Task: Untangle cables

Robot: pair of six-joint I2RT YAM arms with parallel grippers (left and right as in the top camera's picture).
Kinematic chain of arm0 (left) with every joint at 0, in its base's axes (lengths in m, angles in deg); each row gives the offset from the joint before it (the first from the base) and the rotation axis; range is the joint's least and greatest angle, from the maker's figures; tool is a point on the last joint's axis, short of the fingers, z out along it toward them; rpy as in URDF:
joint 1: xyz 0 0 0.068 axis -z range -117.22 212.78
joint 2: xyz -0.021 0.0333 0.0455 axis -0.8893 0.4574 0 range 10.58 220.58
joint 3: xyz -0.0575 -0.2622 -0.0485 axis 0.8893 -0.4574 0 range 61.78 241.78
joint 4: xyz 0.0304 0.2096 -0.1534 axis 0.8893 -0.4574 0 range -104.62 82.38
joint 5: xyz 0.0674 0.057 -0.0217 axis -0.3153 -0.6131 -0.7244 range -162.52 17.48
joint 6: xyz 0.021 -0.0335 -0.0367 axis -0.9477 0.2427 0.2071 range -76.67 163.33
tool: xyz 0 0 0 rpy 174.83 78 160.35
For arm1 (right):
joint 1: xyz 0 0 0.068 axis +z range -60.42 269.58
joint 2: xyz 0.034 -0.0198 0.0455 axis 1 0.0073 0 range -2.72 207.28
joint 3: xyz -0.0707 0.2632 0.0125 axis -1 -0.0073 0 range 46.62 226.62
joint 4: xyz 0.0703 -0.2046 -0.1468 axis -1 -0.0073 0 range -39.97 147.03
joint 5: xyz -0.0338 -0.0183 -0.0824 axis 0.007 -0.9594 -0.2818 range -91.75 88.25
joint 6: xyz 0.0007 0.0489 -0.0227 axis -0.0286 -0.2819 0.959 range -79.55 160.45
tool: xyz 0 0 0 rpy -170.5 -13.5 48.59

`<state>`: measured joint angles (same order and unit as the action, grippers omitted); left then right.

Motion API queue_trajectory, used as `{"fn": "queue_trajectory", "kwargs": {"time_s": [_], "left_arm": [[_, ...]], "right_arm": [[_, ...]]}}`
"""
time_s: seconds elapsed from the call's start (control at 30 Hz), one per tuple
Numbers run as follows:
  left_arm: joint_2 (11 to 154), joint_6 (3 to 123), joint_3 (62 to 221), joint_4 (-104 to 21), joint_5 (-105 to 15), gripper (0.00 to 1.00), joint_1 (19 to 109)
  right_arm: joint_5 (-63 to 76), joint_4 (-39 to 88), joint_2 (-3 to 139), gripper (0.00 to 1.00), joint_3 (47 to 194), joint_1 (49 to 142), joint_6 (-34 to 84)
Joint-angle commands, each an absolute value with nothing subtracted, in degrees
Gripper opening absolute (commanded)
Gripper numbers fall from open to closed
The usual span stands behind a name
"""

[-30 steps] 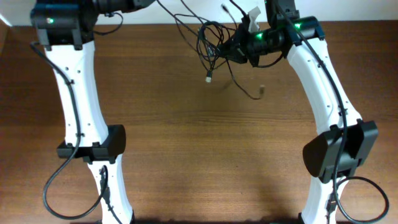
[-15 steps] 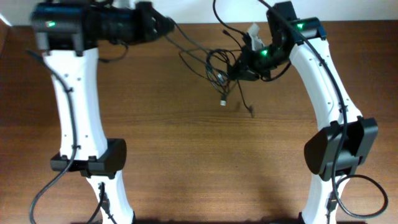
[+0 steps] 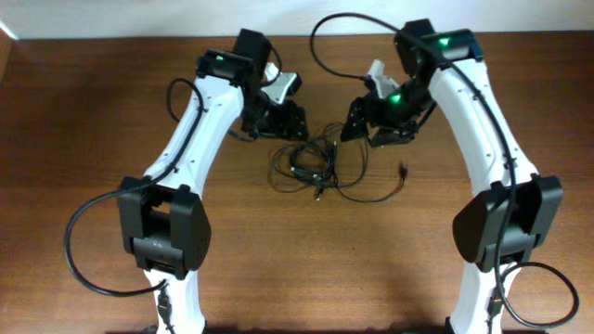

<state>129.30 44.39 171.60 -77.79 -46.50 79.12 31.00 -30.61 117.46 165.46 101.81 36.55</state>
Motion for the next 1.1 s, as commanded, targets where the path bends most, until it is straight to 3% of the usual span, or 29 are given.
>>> {"fn": "queue_trajectory", "kwargs": {"time_s": [0.0,0.13,0.43,0.93,1.07], "left_arm": [[127.99,43.34,170.97,-76.18,-46.89,0.79,79.14],[127.96,31.67,170.99,-76.87,-46.1,0.7,79.18],[128.36,31.23,161.94,-64.57,-50.04,0.57,79.51],[130.91,31.25,158.14,-60.33,-50.04,0.57,83.14],[133.71,31.71,158.14,-60.13,-49.84,0.53,83.14]], "right_arm": [[30.39,-30.61,115.27,0.77,165.25,100.28,36.57],[30.34,-30.61,115.27,0.77,165.25,95.34,36.59],[27.57,-30.06,115.27,0.77,165.25,92.61,36.66],[27.57,-29.58,115.29,0.78,165.22,92.61,36.66],[27.52,-29.47,115.29,0.78,165.22,92.61,36.66]]}}
